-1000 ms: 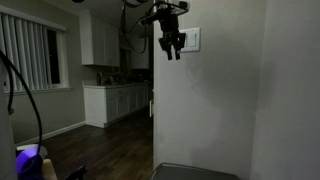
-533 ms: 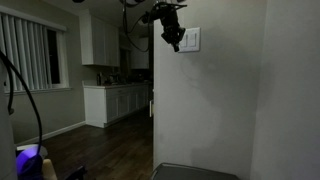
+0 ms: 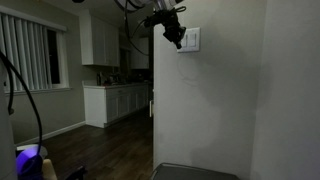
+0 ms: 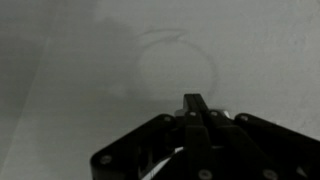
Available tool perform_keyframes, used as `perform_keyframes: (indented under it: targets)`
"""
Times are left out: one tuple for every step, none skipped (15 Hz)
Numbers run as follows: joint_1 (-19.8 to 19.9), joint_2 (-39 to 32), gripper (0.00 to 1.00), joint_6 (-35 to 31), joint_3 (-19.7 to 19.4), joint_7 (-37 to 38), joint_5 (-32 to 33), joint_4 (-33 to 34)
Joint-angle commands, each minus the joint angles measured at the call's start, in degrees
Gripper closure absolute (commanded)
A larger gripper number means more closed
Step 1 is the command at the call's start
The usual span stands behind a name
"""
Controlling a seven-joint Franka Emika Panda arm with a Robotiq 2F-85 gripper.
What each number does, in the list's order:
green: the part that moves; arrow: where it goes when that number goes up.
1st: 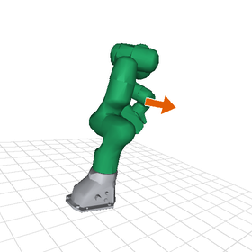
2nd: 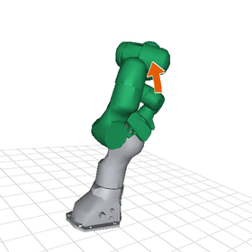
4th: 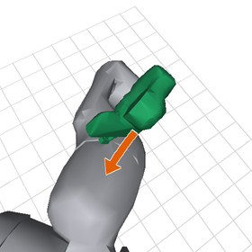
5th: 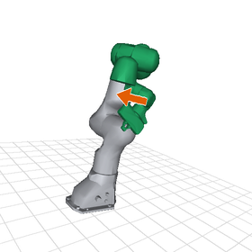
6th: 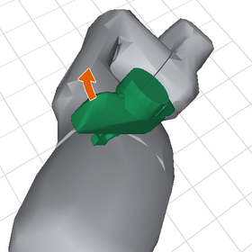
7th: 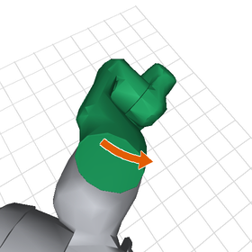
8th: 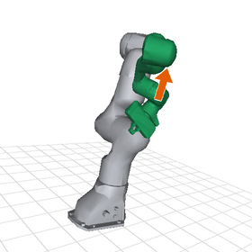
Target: Flip the left light switch on the wall
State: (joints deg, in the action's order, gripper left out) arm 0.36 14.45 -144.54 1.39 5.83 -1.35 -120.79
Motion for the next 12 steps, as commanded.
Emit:
perform_keyframes:
  targets:
    - [0.52, 0.27, 1.0, -2.95, 2.09, 3.4, 3.56, 0.5]
    - [0.65, 0.21, 1.0, -3.38, 2.55, 3.94, 4.54, 0.75]
    - [0.82, 0.36, 1.0, -4.05, 3.21, 5.11, 5.98, 0.82]
    - [1.03, 0.35, 1.0, -4.58, 3.7, 6.12, 7.27, 0.93]
    - [1.49, 0.5, 1.0, -5.37, 4.5, 8.14, 9.3, 0.81]
    - [1.71, 0.54, 1.0, -5.89, 5.02, 9.53, 10.86, 0.78]
    - [2.07, 0.32, 1.0, -6.27, 5.49, 11.1, 12.46, 1.19]
    - [2.34, 0.17, 1.0, -6.51, 5.94, 12.53, 13.93, 1.44]
    - [2.94, -0.01, 1.0, -6.53, 6.51, 14.52, 15.96, 1.87]
    - [3.41, -0.18, 1.0, -6.42, 6.89, 15.91, 17.47, 2.33]
    - [4.03, -0.47, 1.0, -6.19, 7.31, 17.48, 19.21, 2.93]
    - [4.48, -0.58, 1.0, -5.95, 7.64, 18.77, 20.65, 3.33]
